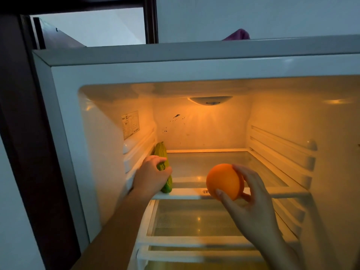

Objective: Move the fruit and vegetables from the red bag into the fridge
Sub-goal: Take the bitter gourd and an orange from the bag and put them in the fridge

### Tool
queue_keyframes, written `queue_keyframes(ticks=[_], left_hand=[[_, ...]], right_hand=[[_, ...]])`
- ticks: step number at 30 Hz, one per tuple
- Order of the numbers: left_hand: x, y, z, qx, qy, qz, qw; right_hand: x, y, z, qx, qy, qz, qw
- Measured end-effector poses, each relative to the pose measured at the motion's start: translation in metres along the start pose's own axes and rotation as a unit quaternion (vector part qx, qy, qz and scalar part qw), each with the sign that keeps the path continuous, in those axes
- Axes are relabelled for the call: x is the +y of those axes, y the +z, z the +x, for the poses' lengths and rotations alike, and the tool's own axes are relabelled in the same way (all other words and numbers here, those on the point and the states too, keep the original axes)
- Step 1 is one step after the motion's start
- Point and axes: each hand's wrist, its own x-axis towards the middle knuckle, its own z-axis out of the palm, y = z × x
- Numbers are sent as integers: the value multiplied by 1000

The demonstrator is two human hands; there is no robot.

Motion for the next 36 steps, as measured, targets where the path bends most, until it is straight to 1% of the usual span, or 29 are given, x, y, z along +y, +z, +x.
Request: queue_keyframes(ticks=[3,7,13,15,20,22,25,27,30,32,36], left_hand=[[-1,-1,-3,5,8,-14,1000],[-1,-10,-22,-15,27,-41,999],[3,-23,-77,9,79,-80,994],[-1,-24,-97,14,97,-89,991],[-18,-11,-146,22,28,-141,989],[-28,4,-161,-4,2,-140,990],[-42,26,-174,-80,-56,-162,982],[-47,38,-178,-144,-89,-179,969],[-43,46,-178,-206,-117,-228,944],[-37,48,-179,-236,-127,-250,930],[-36,56,-178,-260,-144,-275,914]], right_hand=[[0,-3,-1,3,-4,5,1000],[1,-7,-5,1,-6,2,1000],[-5,-7,-26,3,-23,4,1000],[-4,-5,-37,1,-16,10,1000],[11,15,-76,-26,21,55,998],[17,19,-90,-49,48,51,996],[23,21,-104,-95,76,40,992],[28,21,-110,-108,89,39,989],[36,21,-118,-118,105,48,986],[39,20,-123,-126,104,45,986],[41,21,-128,-148,105,57,982]])
